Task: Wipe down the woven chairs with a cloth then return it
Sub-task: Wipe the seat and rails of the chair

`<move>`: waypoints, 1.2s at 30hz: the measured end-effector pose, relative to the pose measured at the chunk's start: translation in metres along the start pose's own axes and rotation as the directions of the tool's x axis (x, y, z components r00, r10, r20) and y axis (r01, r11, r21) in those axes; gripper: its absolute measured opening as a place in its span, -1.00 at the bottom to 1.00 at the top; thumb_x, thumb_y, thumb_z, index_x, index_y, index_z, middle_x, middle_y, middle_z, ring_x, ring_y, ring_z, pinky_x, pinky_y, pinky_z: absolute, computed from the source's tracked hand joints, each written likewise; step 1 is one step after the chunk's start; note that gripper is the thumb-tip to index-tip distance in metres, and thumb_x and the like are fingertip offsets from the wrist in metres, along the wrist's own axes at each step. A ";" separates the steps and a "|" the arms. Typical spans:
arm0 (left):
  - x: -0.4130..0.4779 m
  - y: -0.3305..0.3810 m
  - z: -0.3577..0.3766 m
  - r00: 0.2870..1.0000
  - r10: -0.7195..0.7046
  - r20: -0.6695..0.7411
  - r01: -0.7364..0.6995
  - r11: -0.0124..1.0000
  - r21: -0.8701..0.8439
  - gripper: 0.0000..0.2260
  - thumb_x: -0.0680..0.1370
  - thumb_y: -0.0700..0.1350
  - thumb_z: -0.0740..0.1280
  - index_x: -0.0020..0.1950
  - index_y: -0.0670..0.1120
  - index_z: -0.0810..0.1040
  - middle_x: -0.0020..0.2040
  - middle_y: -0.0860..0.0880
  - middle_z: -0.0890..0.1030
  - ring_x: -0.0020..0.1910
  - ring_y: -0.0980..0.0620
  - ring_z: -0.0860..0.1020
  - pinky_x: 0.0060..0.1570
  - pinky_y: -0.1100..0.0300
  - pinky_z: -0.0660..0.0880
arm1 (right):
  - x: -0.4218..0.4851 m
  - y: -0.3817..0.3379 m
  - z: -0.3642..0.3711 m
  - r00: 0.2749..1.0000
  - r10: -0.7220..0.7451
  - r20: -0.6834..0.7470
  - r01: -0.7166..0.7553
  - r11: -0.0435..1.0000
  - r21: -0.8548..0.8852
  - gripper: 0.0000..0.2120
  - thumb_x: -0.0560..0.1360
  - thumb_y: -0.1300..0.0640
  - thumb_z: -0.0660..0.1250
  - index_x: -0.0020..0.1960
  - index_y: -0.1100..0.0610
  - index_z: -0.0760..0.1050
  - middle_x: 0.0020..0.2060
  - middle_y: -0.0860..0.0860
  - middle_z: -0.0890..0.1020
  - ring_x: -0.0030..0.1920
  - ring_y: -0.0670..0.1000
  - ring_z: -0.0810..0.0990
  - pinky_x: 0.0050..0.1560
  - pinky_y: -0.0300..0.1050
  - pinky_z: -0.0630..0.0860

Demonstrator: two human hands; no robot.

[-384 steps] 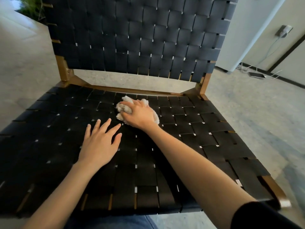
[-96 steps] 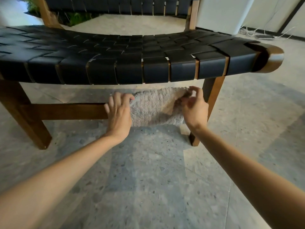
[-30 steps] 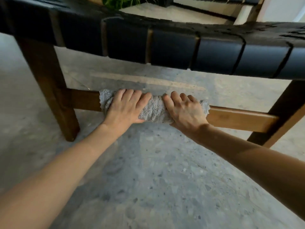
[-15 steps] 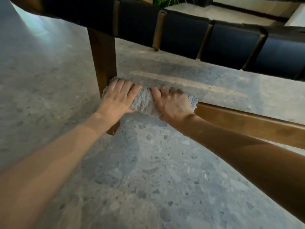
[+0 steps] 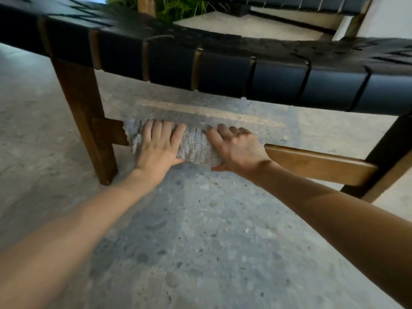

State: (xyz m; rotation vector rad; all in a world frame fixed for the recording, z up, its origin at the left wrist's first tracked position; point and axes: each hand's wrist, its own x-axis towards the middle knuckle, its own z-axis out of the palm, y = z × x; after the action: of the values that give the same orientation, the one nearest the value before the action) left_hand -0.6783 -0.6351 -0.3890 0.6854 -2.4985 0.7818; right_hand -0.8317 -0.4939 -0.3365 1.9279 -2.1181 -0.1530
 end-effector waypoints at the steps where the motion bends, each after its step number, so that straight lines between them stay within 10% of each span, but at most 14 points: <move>1: 0.005 0.017 -0.004 1.000 0.013 -0.008 -0.013 1.000 -0.025 -0.11 0.12 0.26 0.52 0.25 -0.20 0.32 -0.03 -0.20 0.43 -0.05 -0.16 0.38 0.20 -0.12 0.28 | -0.013 0.013 0.001 1.000 0.016 0.019 -0.015 1.000 -0.007 -0.08 0.38 -0.27 0.39 0.52 0.15 0.07 0.29 0.15 0.40 0.18 0.17 0.51 0.18 0.03 0.43; 9: 0.052 0.156 -0.046 0.973 0.158 -0.168 -0.177 0.979 -0.103 -0.20 0.21 0.30 0.40 0.28 -0.12 0.30 -0.04 -0.08 0.38 -0.08 -0.08 0.32 0.16 -0.02 0.27 | -0.134 0.110 0.023 0.976 0.204 -0.082 -0.208 0.977 -0.042 -0.09 0.14 -0.24 0.57 0.33 0.13 0.34 -0.03 0.12 0.54 -0.12 0.13 0.57 -0.12 0.00 0.54; 17: 0.066 0.212 -0.076 0.977 0.199 -0.082 -0.215 0.927 -0.308 -0.16 0.39 0.44 0.10 0.43 -0.17 0.25 0.16 -0.14 0.48 0.10 -0.12 0.39 0.21 -0.04 0.21 | -0.188 0.124 0.037 0.926 0.362 -0.108 -0.371 0.925 -0.083 0.11 0.17 -0.28 0.55 0.51 0.20 0.16 0.17 0.15 0.48 0.08 0.15 0.48 0.20 0.06 0.43; 23: 0.067 0.196 -0.094 0.999 0.031 -0.026 -0.040 0.827 -0.561 -0.60 0.50 -0.18 0.36 0.34 -0.06 0.47 0.17 -0.08 0.54 0.11 -0.10 0.37 0.05 -0.03 0.35 | -0.200 0.120 0.029 0.896 0.368 -0.247 -0.343 0.929 0.142 -0.39 0.51 0.01 0.34 0.48 0.21 0.29 0.34 0.16 0.47 0.23 0.20 0.48 0.31 0.06 0.39; 29: 0.074 0.194 -0.123 0.989 -0.036 0.142 0.114 0.797 -0.593 -0.73 0.48 -0.14 0.41 0.18 -0.05 0.55 0.10 -0.09 0.52 0.11 -0.14 0.48 0.07 0.00 0.34 | -0.199 0.126 0.019 0.814 0.423 -0.398 -0.387 0.906 0.171 -0.53 0.17 0.26 0.63 0.05 0.20 0.60 -0.07 0.07 0.65 -0.16 0.07 0.56 -0.14 -0.10 0.55; 33: 0.079 0.197 -0.137 0.988 -0.134 0.081 0.156 0.806 -0.571 -0.76 0.38 -0.14 0.50 0.01 0.04 0.59 -0.02 -0.10 0.43 0.03 -0.11 0.36 -0.09 0.17 0.01 | -0.215 0.120 0.017 0.768 0.457 -0.449 -0.391 0.889 0.236 -0.75 0.31 0.28 0.55 -0.06 0.19 0.58 -0.14 0.06 0.60 -0.17 0.07 0.49 -0.19 -0.04 0.49; 36: 0.087 0.212 -0.156 0.992 -0.128 0.001 0.104 0.801 -0.590 -0.75 0.37 -0.13 0.49 0.01 0.08 0.59 -0.06 -0.05 0.29 -0.02 -0.06 0.26 -0.07 0.16 0.03 | -0.242 0.116 0.010 0.597 0.611 -0.520 -0.550 0.783 0.289 -0.85 0.38 0.25 0.48 -0.07 0.18 0.60 -0.11 0.14 0.53 -0.13 0.11 0.39 -0.21 -0.04 0.35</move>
State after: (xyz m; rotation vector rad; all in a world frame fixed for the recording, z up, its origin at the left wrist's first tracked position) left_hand -0.8279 -0.4149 -0.3119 0.5725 -2.4316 -0.0522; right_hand -0.9277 -0.2429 -0.3476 0.9904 -2.1678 0.6252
